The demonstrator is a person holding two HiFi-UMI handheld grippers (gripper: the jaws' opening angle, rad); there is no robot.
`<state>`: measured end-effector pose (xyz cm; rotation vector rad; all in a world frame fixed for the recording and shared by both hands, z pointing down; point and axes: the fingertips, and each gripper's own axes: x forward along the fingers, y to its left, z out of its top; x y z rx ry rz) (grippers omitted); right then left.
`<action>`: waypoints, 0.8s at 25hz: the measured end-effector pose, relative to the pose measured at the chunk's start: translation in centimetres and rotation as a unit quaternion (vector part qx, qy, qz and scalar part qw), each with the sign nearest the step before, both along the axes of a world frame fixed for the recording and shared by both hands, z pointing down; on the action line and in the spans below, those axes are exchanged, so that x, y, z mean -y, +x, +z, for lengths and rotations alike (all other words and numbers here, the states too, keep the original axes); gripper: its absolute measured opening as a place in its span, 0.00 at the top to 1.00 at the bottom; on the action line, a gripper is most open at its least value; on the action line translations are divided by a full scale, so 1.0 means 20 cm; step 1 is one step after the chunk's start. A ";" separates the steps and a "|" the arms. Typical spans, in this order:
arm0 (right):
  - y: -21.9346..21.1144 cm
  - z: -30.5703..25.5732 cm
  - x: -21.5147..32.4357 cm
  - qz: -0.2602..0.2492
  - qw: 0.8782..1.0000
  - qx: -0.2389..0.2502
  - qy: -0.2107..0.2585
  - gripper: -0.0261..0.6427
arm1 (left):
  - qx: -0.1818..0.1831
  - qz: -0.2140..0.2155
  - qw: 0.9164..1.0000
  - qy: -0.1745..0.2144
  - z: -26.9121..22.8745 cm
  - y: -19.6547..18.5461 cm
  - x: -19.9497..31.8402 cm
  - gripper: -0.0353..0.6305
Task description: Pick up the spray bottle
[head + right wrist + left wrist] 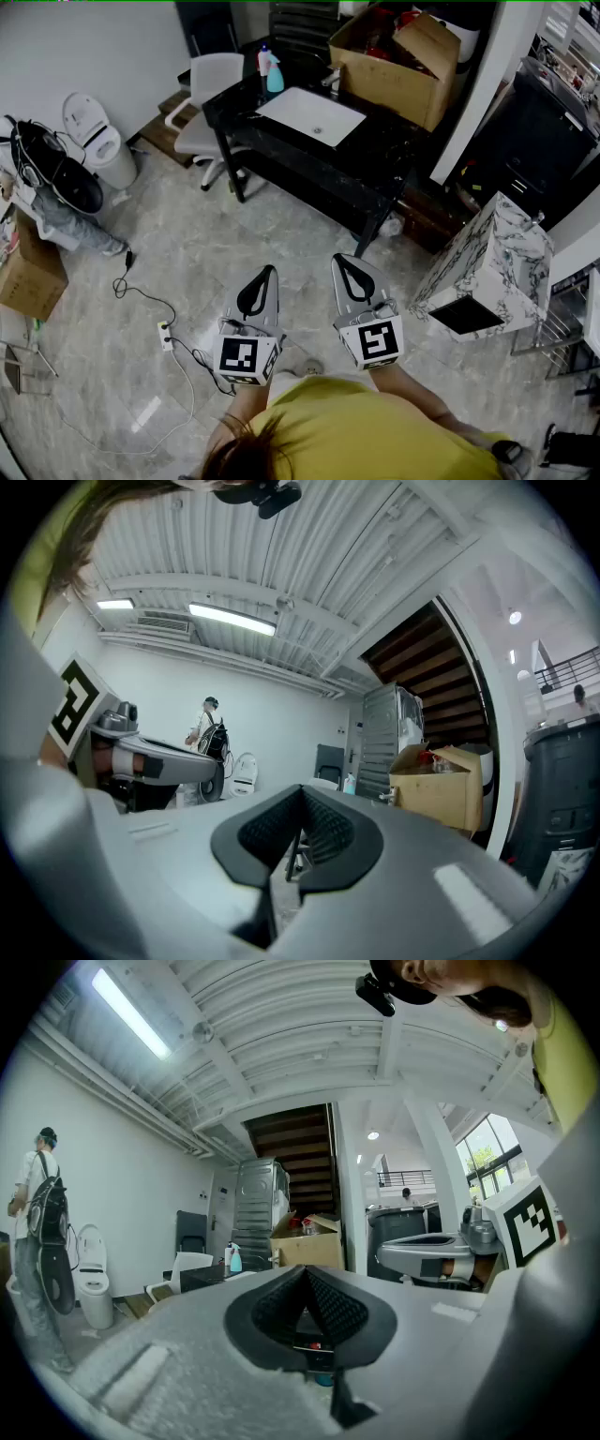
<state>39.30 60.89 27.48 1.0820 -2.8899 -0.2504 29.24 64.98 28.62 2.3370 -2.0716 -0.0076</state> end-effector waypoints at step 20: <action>-0.45 0.18 0.69 -0.012 1.000 0.014 -0.023 0.77 | -0.013 0.006 1.000 -0.010 0.13 -0.47 0.69 0.94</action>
